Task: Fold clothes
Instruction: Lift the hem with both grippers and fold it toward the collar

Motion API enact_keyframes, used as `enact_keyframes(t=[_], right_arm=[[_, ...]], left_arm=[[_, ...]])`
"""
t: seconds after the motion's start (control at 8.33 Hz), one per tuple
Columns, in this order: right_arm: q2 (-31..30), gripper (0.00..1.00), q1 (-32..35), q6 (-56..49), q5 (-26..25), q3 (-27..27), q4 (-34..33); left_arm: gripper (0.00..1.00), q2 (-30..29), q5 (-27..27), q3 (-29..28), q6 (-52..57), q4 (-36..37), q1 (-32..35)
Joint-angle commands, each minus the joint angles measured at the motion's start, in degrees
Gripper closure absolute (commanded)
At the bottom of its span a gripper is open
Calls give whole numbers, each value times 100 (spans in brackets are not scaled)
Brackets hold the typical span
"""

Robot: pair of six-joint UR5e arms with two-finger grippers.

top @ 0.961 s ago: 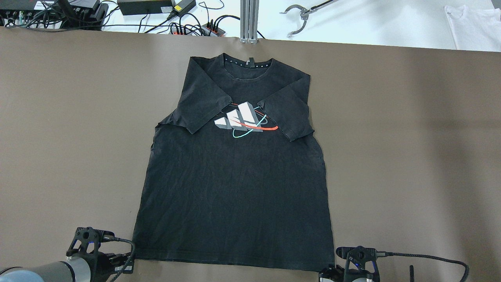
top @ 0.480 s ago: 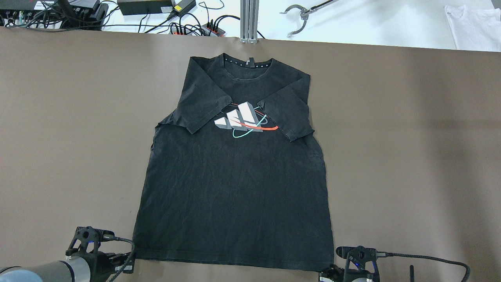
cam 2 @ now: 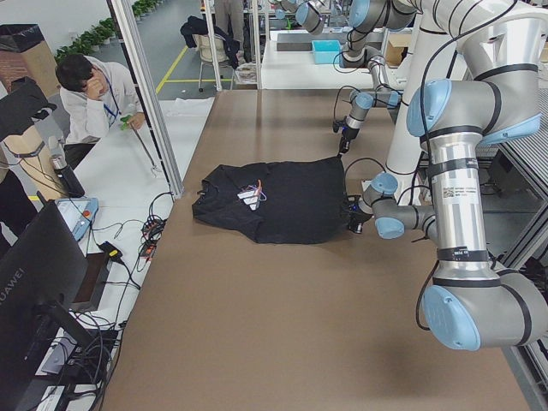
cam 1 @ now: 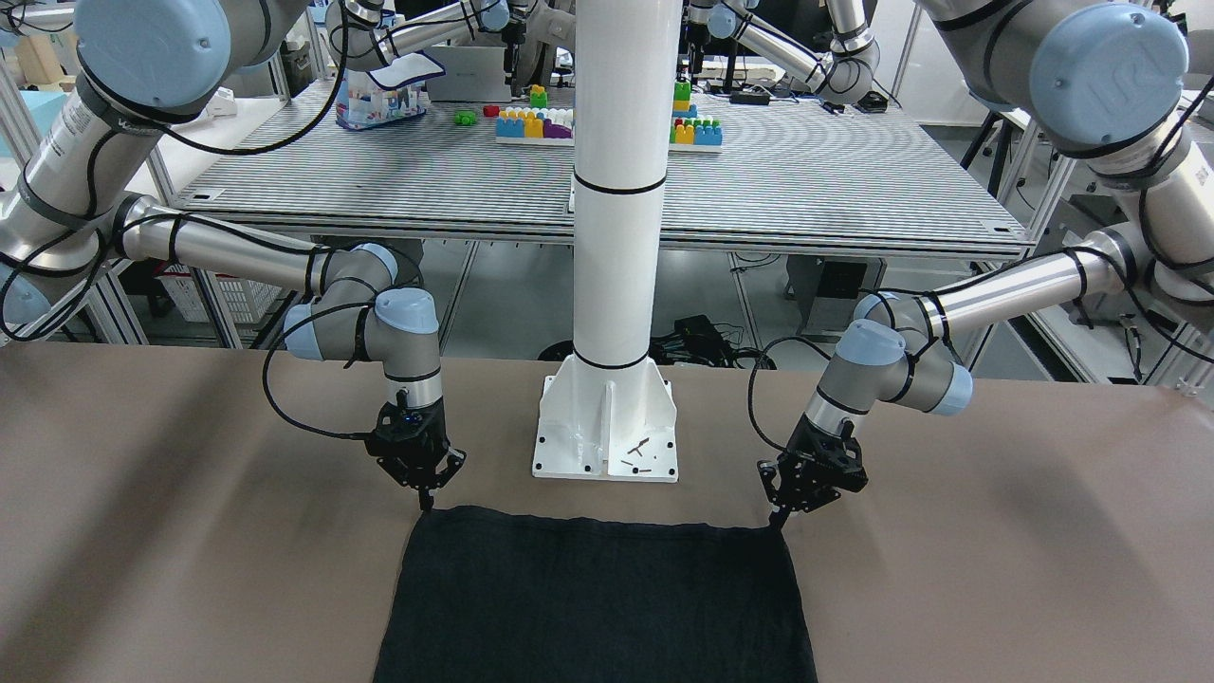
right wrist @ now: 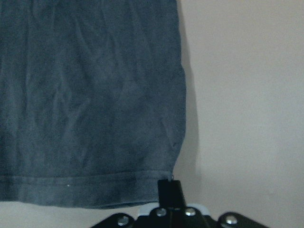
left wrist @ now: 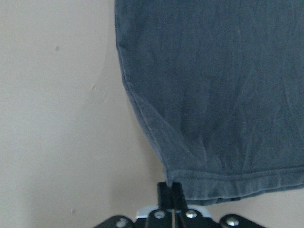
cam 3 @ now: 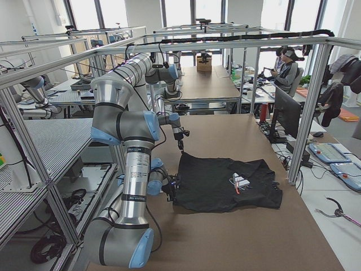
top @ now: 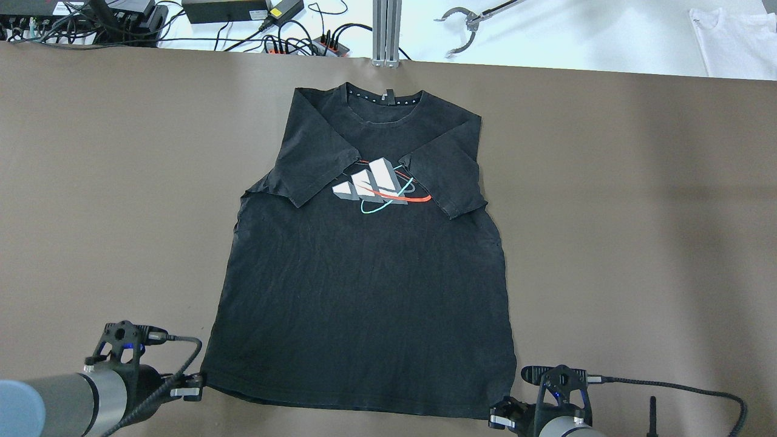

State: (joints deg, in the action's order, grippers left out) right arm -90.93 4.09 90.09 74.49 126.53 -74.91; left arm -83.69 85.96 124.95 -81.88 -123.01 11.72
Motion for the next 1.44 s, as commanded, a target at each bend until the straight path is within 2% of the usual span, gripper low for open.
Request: enact_keyframes(t=[0.0,0.12,0.36,0.6,0.84,0.96,1.2,1.32], right_arm=[[171,100,826,-683,581,267,-50],[337,100,1204,-912,923,258,-76],[863,100,2012,-1308,1609,276,-653],[1033,100,2507,-1765,2276,590,-1051],[771,100,2326,-1837,2900,1073,-1183],[622,100,2011,-1855,3296,1345,-1314],[-123,100,853,-1917,3414,2187,-1386],[-292,100,552,-1917,3423,2514,-1438]], left_arm=[[100,-627,1042,801,502,1659,1065],[100,-1240,1333,846,898,2353,1469],[100,-2391,2070,838,1277,3785,2287],[100,-3019,2738,838,1753,4607,2921],[100,-2908,3415,942,1799,4645,2976],[100,-2533,3819,1343,1790,4637,2811],[100,-1348,4077,2756,1676,4636,1691],[100,-1230,4173,2893,1562,4628,1337]])
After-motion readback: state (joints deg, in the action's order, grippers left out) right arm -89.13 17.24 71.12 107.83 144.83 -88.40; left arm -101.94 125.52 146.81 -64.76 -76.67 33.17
